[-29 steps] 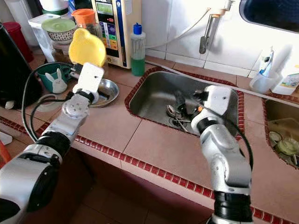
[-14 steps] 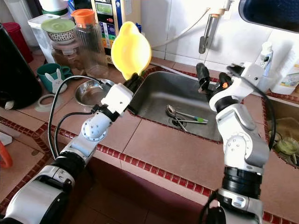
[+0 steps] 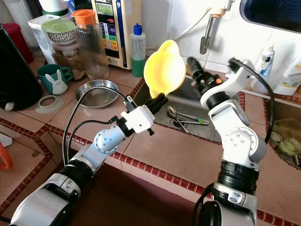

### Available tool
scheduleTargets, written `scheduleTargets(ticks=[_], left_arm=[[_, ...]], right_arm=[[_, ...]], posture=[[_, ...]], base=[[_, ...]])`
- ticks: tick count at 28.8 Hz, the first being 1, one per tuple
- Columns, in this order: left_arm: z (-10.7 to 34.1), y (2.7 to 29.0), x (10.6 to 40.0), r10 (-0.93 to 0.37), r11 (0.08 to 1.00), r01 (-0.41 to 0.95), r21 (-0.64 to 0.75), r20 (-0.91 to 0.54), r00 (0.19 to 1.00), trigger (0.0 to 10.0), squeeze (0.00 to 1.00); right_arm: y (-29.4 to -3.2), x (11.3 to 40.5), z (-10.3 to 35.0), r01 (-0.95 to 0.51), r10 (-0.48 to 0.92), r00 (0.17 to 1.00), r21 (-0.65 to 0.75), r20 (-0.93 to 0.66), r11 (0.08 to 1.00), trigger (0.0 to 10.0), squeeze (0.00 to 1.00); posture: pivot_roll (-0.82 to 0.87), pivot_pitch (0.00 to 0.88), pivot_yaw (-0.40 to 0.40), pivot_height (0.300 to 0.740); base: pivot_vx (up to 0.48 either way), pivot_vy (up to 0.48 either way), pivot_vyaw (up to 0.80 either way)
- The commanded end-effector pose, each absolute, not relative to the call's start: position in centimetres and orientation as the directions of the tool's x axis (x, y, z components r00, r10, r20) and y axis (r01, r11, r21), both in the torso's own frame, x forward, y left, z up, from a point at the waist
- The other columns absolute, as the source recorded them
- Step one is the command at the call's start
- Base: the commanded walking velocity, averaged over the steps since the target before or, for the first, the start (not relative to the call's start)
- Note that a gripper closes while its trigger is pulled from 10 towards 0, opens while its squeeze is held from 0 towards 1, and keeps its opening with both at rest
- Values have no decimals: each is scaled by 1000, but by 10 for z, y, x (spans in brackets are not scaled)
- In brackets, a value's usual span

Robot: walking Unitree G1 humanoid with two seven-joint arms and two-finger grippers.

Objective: Kitchen organization

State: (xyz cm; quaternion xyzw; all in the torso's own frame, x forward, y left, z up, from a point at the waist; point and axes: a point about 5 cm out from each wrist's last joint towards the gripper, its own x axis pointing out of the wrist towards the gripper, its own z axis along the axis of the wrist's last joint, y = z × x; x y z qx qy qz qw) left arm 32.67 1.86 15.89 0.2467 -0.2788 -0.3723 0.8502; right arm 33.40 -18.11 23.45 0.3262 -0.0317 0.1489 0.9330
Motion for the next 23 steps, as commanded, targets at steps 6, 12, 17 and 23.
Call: scheduleTargets(ticks=[6, 12, 17, 23], left_arm=[[166, 16, 330, -763, 605, 470, 643, 300, 572, 0, 0], [164, 19, 333, -754, 610, 463, 643, 290, 590, 0, 0], [164, 18, 333, -753, 610, 463, 643, 288, 591, 0, 0], [162, 17, 332, -755, 606, 463, 647, 285, 590, 0, 0]], right_arm=[[-168, 325, 224, -323, 322, 942, 509, 93, 798, 10000, 0], [-161, 318, 231, -395, 356, 917, 535, 179, 747, 10000, 0], [-154, 312, 237, -455, 364, 890, 517, 273, 725, 10000, 0], [-152, 307, 232, -459, 373, 888, 527, 267, 715, 10000, 0]], posture=[[-24, 0, 30, 740], [-22, 0, 31, 740], [-21, 0, 32, 740], [-23, 0, 34, 740]], base=[[0, 0, 0], [0, 0, 0], [0, 0, 0], [0, 0, 0]])
